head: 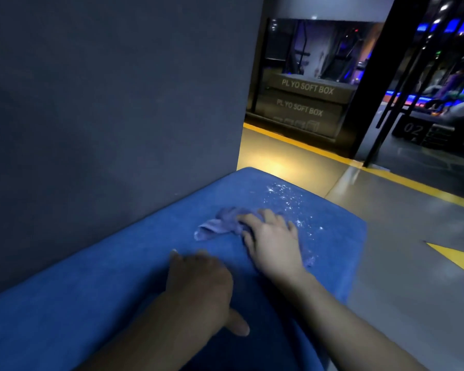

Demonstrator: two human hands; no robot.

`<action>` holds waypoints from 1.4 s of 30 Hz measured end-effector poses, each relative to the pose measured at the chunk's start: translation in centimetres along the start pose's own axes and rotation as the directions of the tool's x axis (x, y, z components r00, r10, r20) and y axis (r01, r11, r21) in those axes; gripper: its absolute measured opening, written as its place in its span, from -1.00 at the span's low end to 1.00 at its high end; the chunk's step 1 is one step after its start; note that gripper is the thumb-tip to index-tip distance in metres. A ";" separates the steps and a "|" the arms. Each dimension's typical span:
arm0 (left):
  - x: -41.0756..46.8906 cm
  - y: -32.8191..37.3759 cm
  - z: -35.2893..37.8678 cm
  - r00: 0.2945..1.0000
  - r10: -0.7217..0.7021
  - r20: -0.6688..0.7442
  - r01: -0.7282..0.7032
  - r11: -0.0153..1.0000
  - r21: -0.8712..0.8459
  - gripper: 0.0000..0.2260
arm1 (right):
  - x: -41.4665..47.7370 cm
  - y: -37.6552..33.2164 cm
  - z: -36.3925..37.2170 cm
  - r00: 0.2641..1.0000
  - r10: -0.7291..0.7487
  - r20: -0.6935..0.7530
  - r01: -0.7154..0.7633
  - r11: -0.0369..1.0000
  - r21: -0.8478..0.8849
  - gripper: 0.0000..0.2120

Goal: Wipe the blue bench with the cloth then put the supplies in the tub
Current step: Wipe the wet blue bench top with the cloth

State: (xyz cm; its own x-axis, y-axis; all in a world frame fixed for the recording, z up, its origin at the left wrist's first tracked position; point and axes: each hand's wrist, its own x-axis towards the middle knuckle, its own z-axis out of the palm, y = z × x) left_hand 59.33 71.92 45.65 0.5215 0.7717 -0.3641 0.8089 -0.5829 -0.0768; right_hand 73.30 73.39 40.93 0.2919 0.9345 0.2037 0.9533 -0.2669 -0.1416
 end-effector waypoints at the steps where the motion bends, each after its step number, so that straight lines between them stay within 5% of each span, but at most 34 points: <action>1: 0.5 -0.3 0.0 0.999 -0.035 -0.040 0.033 0.998 -0.054 -0.25 | 1.1 0.6 0.0 0.996 0.090 -0.015 -0.090 0.996 -0.009 -0.70; 3: 1.6 -0.9 0.1 0.994 -0.088 -0.070 0.079 0.990 -0.118 -0.18 | 2.4 1.1 -0.3 0.971 0.234 -0.049 -0.235 0.972 -0.002 -0.70; 6: 2.7 -0.9 -0.1 0.993 -0.112 0.022 0.113 0.991 -0.069 -0.01 | 2.3 0.6 0.2 0.963 0.260 -0.068 -0.257 0.965 0.040 -0.71; 11: 3.1 -0.8 -0.3 0.999 -0.048 0.019 0.049 0.998 -0.027 -0.06 | 1.0 -3.4 0.4 0.994 -0.108 0.011 0.106 0.988 0.110 -0.57; 14: 3.3 -1.1 -0.1 0.999 -0.035 0.001 0.035 0.998 -0.049 -0.06 | 2.9 -3.9 0.7 0.982 -0.181 0.056 0.176 0.980 0.094 -0.66; 21: 3.0 -1.9 1.4 0.998 -0.053 -0.018 0.048 0.982 -0.181 0.10 | 7.3 -0.5 1.5 0.981 0.182 -0.067 -0.179 0.983 0.049 -0.70; 24: 2.9 -1.8 1.5 0.998 -0.053 -0.041 0.044 0.982 -0.181 0.08 | 6.3 -1.7 1.6 0.989 0.129 -0.074 -0.123 0.989 0.081 -0.72; 30: 3.3 -1.4 0.9 0.999 -0.046 -0.009 0.044 0.988 -0.147 0.03 | 5.0 -6.1 1.3 0.963 -0.269 0.029 0.265 0.959 0.098 -0.66; 33: 3.8 -1.1 0.6 0.997 -0.066 0.049 0.072 0.989 -0.130 0.07 | 7.6 -4.0 1.8 0.980 -0.197 -0.006 0.197 0.978 0.074 -0.70; 37: 4.7 -1.0 1.3 0.992 -0.119 0.052 0.122 0.991 -0.061 -0.06 | 11.0 -1.0 1.9 0.988 0.151 -0.026 -0.150 0.988 0.046 -0.69; 42: 5.7 -0.4 0.8 0.985 -0.158 0.071 0.155 0.987 0.044 -0.30 | 10.9 -3.8 3.4 0.997 -0.068 -0.042 0.068 0.998 -0.011 -0.66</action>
State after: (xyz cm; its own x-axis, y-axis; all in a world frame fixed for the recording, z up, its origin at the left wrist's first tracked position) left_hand 61.71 76.32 42.84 0.3669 0.8339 -0.4123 0.8672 -0.4670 -0.1728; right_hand 72.61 85.39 40.38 0.2292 0.9397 0.2537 0.9717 -0.2054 -0.1169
